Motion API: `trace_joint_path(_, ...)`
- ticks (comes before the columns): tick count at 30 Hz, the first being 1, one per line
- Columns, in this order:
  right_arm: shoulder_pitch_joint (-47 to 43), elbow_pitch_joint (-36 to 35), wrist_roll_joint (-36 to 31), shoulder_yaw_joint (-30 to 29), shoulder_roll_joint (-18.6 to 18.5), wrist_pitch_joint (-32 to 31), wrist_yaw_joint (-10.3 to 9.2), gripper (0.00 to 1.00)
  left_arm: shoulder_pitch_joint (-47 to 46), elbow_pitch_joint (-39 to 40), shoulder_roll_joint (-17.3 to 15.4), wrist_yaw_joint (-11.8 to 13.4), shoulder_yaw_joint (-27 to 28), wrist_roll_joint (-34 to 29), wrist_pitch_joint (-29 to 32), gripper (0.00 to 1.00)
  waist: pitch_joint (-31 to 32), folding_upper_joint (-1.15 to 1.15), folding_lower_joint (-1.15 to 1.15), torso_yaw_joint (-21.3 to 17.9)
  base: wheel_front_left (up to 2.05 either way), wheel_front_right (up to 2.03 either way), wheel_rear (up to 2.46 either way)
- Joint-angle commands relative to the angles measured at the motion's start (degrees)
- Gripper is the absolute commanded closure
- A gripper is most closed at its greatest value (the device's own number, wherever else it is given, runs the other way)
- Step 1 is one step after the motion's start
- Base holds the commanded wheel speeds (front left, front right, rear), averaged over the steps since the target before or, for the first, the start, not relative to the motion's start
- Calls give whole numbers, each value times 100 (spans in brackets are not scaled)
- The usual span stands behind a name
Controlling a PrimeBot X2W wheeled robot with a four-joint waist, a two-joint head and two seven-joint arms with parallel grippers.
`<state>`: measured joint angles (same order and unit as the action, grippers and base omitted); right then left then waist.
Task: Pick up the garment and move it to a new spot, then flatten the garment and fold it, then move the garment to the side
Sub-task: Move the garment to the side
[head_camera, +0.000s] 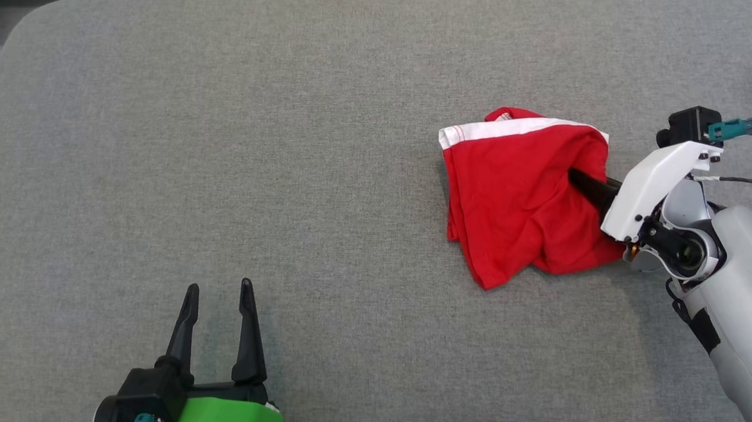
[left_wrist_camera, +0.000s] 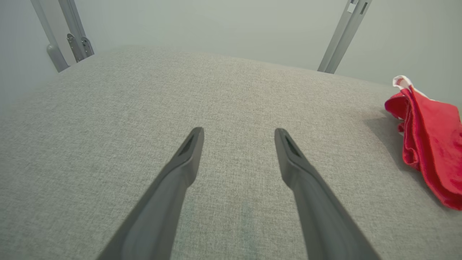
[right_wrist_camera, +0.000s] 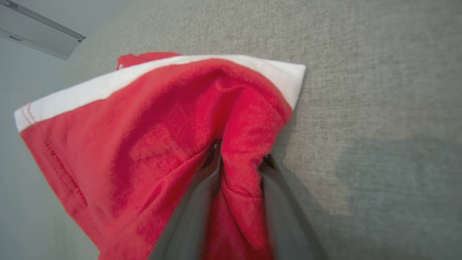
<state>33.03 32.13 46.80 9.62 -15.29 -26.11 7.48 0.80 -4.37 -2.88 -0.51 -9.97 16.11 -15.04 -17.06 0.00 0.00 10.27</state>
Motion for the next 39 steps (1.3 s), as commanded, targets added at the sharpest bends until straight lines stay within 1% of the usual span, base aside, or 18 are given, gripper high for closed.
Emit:
trace_joint_path(1, 12, -58, 90, 103, -45, 42, 2, 100, -95, 18, -5, 26, 11, 42, -15, 0, -96, 0, 0, -115, 0, 0, 0)
trace_joint_path(4, 173, -373, 261, 185, -284, 8, 2, 100, -80, 38, -5, 42, 81, -1, -15, 0, -128, 0, 0, -392, 0, 0, 0)
trace_joint_path(8, 233, -877, 504, 200, -747, -251, 2, 100, -132, 60, -6, 2, 143, -64, -16, 0, -157, 0, 0, -768, 0, 0, 0)
trace_joint_path(12, 289, -1265, 767, -6, -1202, -625, 2, 100, -237, 53, -6, -64, 148, -133, -15, 0, -230, 0, 0, -1076, 0, 0, 0)
trace_joint_path(15, 408, -1308, 755, -233, -1485, -881, 2, 100, -332, 26, -7, -121, 146, -215, -16, 0, -345, 0, 0, -1233, 0, 0, 0)
trace_joint_path(19, 758, -1164, 604, -622, -1796, -1118, 2, 100, -544, -57, -7, -214, 78, -342, -15, 0, -661, 0, 0, -1251, 0, 0, 0)
trace_joint_path(26, 1352, -406, 105, -1208, -2045, -1312, 2, 100, -646, -198, -7, -307, 53, -518, -16, 0, -1082, 0, 0, -1050, 0, 0, 0)
trace_joint_path(31, 1533, 156, -370, -1508, -2288, -1243, 2, 100, -481, -165, -7, -295, 161, -573, -15, 0, -1233, 0, 0, -936, 0, 0, 0)
trace_joint_path(34, 1579, 463, -745, -1619, -2442, -1047, 2, 100, -393, -132, -6, -315, 210, -619, -15, 0, -1258, 0, 0, -932, 0, 0, 0)
trace_joint_path(36, 1607, 698, -1114, -1721, -2498, -759, 1, 49, -362, -116, -6, -302, 226, -626, -7, 0, -1269, 0, 0, -955, 0, 0, 0)
trace_joint_path(37, 1596, 800, -1270, -1733, -2442, -685, 1, 0, -352, -115, -6, -286, 232, -625, -6, 0, -1264, 0, 0, -973, 0, 0, 0)
trace_joint_path(39, 1578, 886, -1591, -1721, -2375, -531, 2, 0, -359, -116, -6, -281, 230, -618, -5, 0, -1247, 0, 0, -1022, 0, 0, 0)
